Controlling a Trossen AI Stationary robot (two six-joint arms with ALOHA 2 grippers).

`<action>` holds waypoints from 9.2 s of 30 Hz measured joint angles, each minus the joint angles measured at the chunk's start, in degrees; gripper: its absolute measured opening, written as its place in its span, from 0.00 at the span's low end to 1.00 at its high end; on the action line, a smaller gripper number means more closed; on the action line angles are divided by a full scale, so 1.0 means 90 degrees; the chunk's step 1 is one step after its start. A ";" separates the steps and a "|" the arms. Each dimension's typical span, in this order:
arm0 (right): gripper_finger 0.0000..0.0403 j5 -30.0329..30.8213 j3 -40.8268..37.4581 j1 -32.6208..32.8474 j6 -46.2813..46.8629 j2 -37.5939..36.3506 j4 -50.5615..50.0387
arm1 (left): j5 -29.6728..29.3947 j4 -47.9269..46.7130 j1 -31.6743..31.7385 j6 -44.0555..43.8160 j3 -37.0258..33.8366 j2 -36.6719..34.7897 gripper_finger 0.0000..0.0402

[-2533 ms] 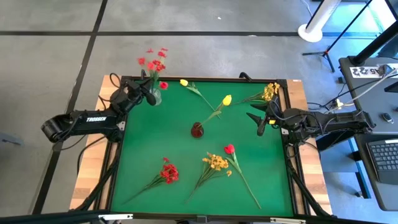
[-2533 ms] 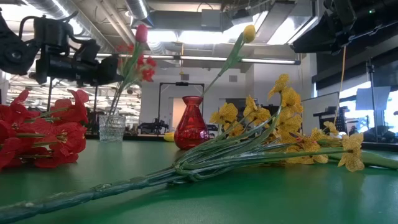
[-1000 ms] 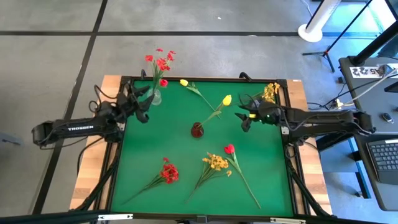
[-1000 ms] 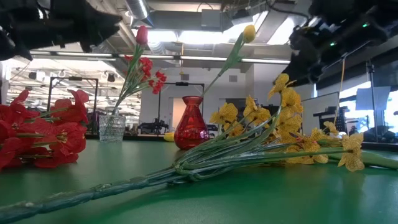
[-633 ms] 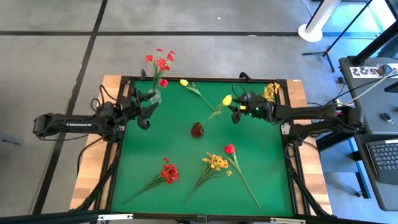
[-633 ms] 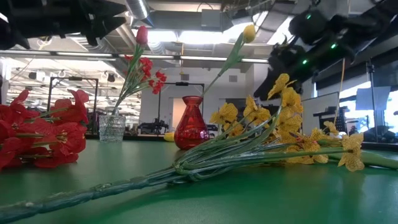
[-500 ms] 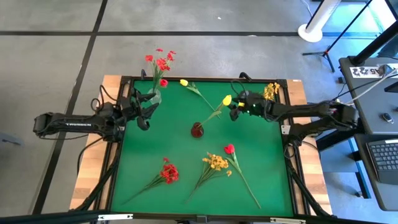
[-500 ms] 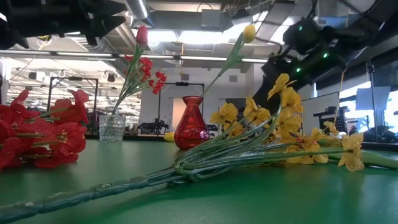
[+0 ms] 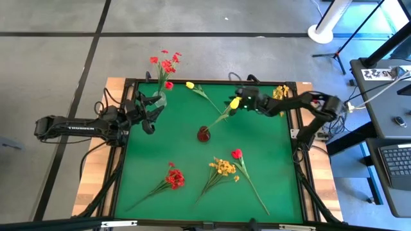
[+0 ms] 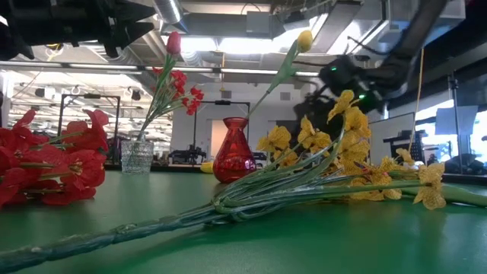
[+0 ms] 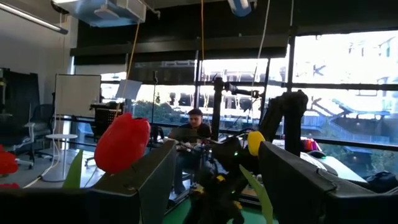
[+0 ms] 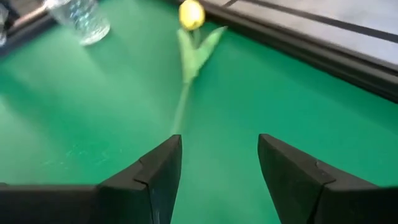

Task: Sort flowers into vase by color
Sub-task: Put the yellow tulip into the red flower vase, then put the red flowers into the transparent flower vase

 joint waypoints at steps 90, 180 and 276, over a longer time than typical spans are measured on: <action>0.00 0.0953 0.0377 0.3188 -0.0849 -0.4680 -0.1074 | 0.0075 -0.0791 -0.1397 -0.0972 0.2141 0.2442 0.56; 0.47 0.2310 0.0152 0.3939 -0.1373 -0.6502 -0.3644 | -0.0591 -0.3598 -0.1003 -0.0452 0.4782 0.3796 0.00; 0.47 0.2732 0.0142 0.3940 -0.1344 -0.6390 -0.4020 | 0.1901 -0.9786 -0.5617 -0.8591 0.5742 0.8211 0.64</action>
